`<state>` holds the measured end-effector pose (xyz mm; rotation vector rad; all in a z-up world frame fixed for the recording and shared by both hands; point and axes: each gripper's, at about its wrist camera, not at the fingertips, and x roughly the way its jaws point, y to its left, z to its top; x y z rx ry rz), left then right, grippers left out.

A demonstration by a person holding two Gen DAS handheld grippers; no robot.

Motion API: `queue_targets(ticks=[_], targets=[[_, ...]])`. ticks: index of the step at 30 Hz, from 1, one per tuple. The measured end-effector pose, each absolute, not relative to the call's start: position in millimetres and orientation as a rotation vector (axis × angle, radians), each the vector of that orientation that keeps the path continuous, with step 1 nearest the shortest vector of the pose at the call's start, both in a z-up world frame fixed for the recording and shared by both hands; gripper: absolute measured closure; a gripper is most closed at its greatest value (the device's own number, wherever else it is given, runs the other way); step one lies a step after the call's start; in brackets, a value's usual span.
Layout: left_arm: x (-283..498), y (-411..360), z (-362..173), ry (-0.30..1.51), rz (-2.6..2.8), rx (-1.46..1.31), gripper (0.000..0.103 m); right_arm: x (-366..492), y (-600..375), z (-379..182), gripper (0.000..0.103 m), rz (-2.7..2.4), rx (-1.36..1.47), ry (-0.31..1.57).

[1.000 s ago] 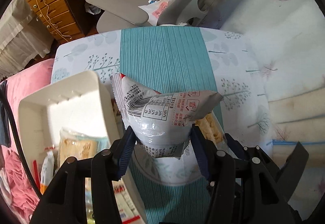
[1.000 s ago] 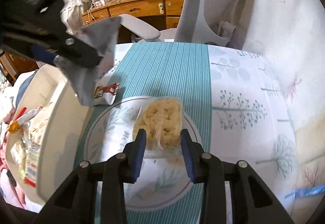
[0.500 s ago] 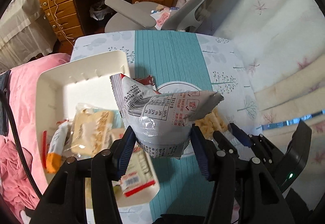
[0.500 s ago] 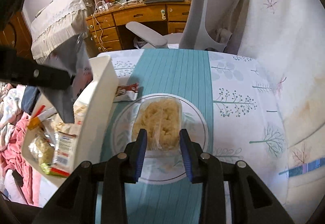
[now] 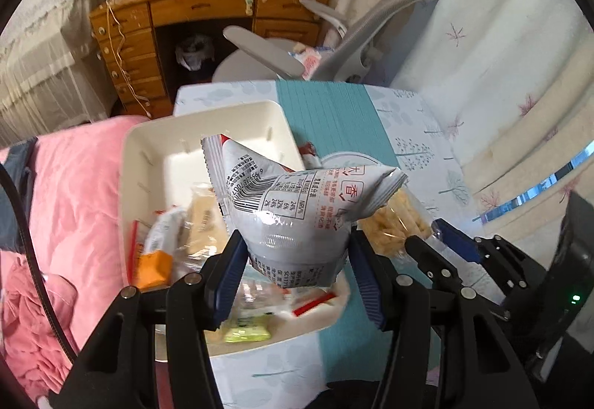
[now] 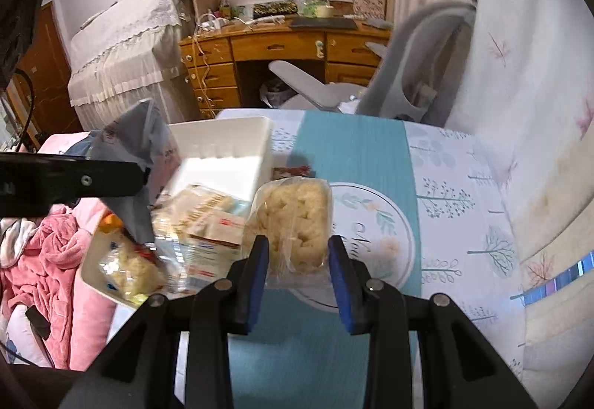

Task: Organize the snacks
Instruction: 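Lower the chip bag into the tray while the right tool lowers the cracker bag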

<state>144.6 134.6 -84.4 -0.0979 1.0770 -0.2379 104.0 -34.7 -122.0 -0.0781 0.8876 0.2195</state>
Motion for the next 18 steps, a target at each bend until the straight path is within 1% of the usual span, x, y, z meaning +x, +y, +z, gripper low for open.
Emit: queue_targets(ticks=[10,18], targets=[[133.6,188.7,-86.4,1.0,-0.198,-0.079,0.048,83.9,28.0,-114.6,0.07,0.251,-0.12,0.835],[137.0,220.5,-97.5,1.01,-0.22,-0.064,0.047,80.6,66.4,-122.8,0.07,0.263,-0.098,0.844]])
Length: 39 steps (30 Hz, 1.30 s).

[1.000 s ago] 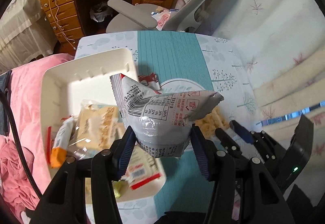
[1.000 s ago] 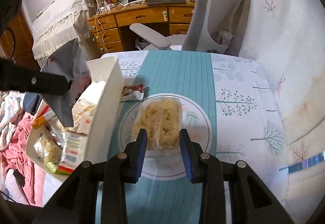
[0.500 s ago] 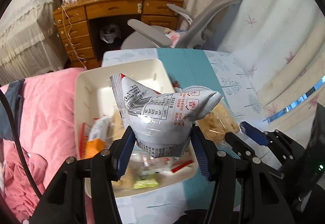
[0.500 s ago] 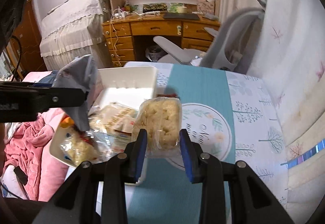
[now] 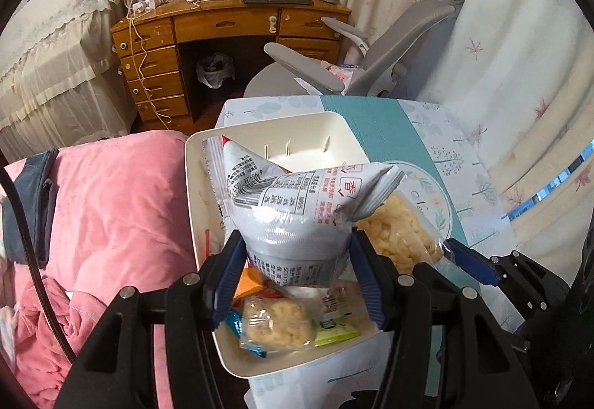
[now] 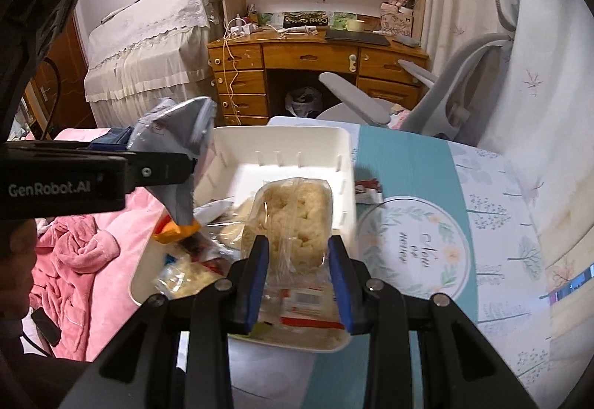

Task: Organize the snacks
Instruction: 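Lower the chip bag into the tray while the right tool lowers the cracker bag, then move the open right tool to the small red-brown wrapped candy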

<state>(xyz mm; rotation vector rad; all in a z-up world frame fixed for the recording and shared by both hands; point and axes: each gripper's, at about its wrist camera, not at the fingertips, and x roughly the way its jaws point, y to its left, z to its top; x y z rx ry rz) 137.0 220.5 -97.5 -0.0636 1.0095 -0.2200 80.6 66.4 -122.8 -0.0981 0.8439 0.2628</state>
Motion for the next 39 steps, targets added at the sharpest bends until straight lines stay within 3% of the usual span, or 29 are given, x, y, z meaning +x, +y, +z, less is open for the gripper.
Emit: queue_targets(ticks=[2,5,12,21,39], targets=[[139.0,224.0,-100.7,1.022,-0.235,-0.054,0.042,80.1,75.0,-124.7,0.07,0.27,-0.091,0.848],[142.5,229.0,-105.2,1.056,-0.235,-0.042,0.022,82.3,86.2,-129.6,0.068,0.297,-0.082,0.885],[143.3,234.3,-112.7,1.097,-0.233,-0.042,0.021,82.3,96.0,-131.9,0.053,0.257,-0.082,0.901],[138.7,229.0,-121.6,1.136,-0.246,-0.083,0.016,75.2,83.6,-133.7,0.043,0.194,-0.133,0.933],[135.6,179.6,-108.1,1.149,-0.121,-0.169,0.013,111.7,-1.4,-115.9,0.039,0.23,-0.428,0.904]])
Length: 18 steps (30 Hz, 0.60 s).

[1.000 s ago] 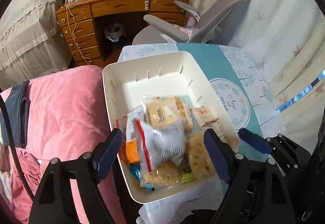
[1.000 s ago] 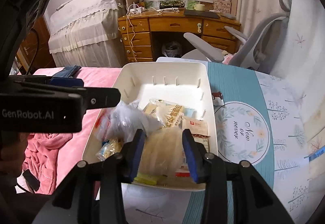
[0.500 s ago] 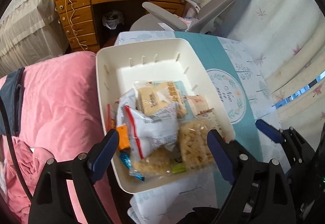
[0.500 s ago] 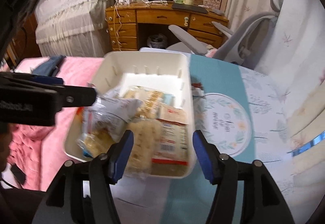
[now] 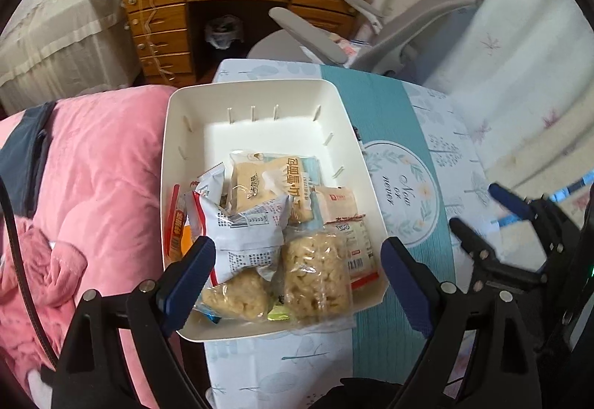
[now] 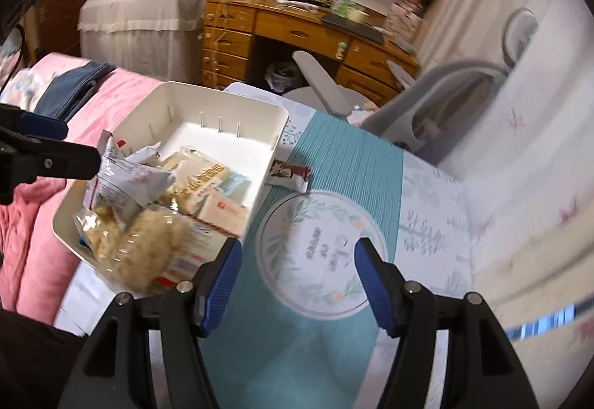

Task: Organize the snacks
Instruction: 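Move the open right tool to the small red-brown wrapped candy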

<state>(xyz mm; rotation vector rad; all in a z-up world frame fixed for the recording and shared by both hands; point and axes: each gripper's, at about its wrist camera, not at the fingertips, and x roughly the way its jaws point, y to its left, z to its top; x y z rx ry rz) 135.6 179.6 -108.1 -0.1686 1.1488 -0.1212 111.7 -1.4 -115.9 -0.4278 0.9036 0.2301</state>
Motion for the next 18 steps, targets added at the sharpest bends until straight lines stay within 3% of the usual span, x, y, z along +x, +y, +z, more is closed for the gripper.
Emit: queue_targets(ticks=[18], targets=[[135.4,105.0,-128.8,1.211,0.174,-0.2,0.013,223.3,-51.0,-143.5,0.036,0.621,-0.534,0.713]])
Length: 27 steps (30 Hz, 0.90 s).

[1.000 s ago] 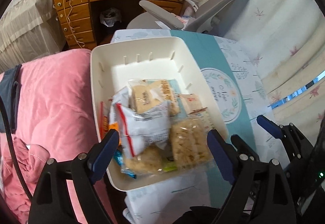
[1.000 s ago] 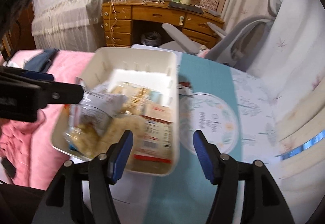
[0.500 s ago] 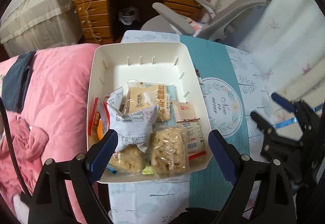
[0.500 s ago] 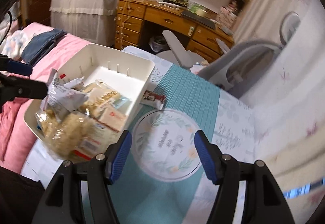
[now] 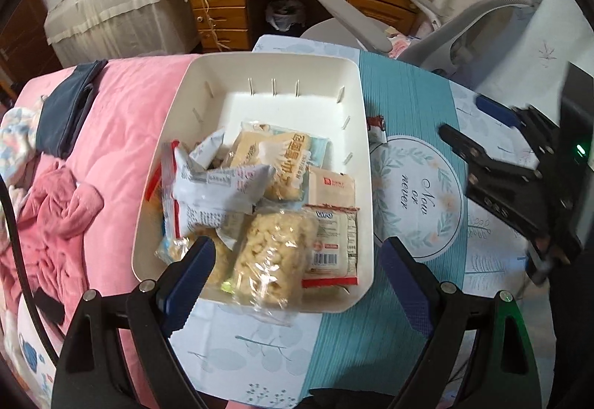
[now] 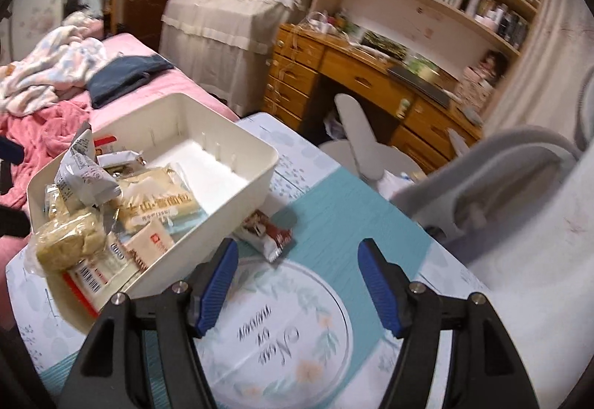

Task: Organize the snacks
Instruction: 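Move the open right tool to the small red-brown wrapped candy, then grasp the red-brown wrapped candy with the right tool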

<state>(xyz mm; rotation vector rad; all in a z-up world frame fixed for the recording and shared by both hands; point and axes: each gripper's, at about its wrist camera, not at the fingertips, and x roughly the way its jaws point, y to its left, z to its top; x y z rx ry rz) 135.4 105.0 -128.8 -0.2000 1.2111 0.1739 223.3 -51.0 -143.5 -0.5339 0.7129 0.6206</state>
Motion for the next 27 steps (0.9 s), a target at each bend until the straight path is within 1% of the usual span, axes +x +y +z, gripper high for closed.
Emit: queue_targets(ticks=[6,13,17,23,25,27], targets=[[132.8,95.7,-140.5,1.232,0.178,-0.205,0.013,243.1,-42.6,-179.3,0.036,0.741,-0.51,0.641],[136.6,97.4,-148.6,1.227,0.187,-0.193,0.013,269.5,-25.8,-234.4,0.036,0.754,-0.502,0.701],[139.1,101.8,-159.4,1.25,0.205,-0.204,0.013,279.6,-20.0,-255.9,0.036,0.758,-0.498,0.709],[140.3,110.9,-171.6,1.277,0.239,-0.243,0.013,289.2,-10.8,-279.6,0.041,0.796,-0.497,0.754],[140.3,113.1,-172.3,1.277,0.249,-0.25,0.013,291.1,-5.9,-285.6,0.046,0.797,-0.509,0.766],[140.8,115.8,-173.2,1.279,0.26,-0.255,0.013,293.3,-6.1,-286.6,0.046,0.787,-0.498,0.756]])
